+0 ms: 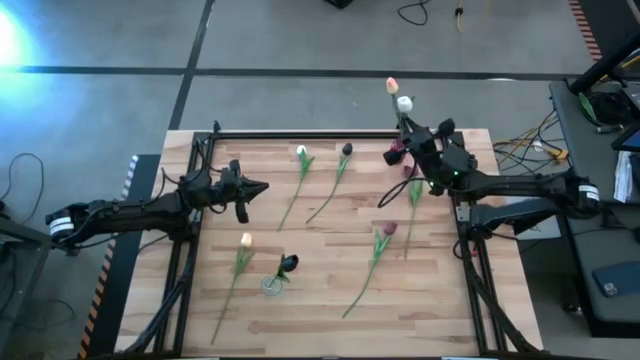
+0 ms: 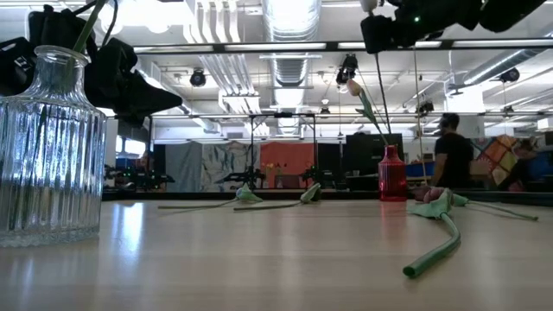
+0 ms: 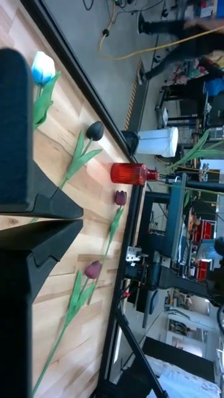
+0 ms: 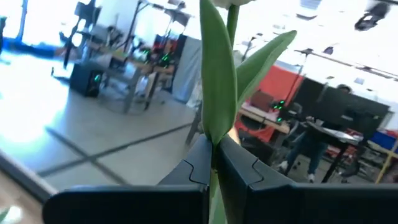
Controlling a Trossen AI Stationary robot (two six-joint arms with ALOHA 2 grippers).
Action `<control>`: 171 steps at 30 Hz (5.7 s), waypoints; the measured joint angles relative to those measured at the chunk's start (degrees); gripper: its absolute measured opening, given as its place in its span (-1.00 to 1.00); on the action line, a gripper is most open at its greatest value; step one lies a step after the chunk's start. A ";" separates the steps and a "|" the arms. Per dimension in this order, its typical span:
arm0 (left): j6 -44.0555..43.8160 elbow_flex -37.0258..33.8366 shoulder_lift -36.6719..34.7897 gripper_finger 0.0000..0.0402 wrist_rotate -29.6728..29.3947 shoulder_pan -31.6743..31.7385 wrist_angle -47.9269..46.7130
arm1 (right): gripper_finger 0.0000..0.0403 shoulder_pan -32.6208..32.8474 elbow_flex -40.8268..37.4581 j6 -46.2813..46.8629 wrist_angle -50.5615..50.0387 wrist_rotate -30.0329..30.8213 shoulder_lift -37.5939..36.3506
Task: Sort flowers into vase by color
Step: Put the bottom white flower into the red vase, then put the white flower into the red vase
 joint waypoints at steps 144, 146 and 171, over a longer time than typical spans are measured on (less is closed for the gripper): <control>8.80 42.00 59.11 -0.95 -17.81 1.57 -28.47 | 0.24 1.54 33.94 28.56 -72.07 -0.18 -1.97; 9.33 39.77 55.98 -0.98 -18.13 1.57 -25.99 | 0.24 2.75 33.94 28.55 -72.43 -0.21 -3.57; 3.46 13.25 32.44 -0.99 12.00 -0.63 25.32 | -0.88 25.54 -3.51 21.10 -17.72 -14.24 -5.45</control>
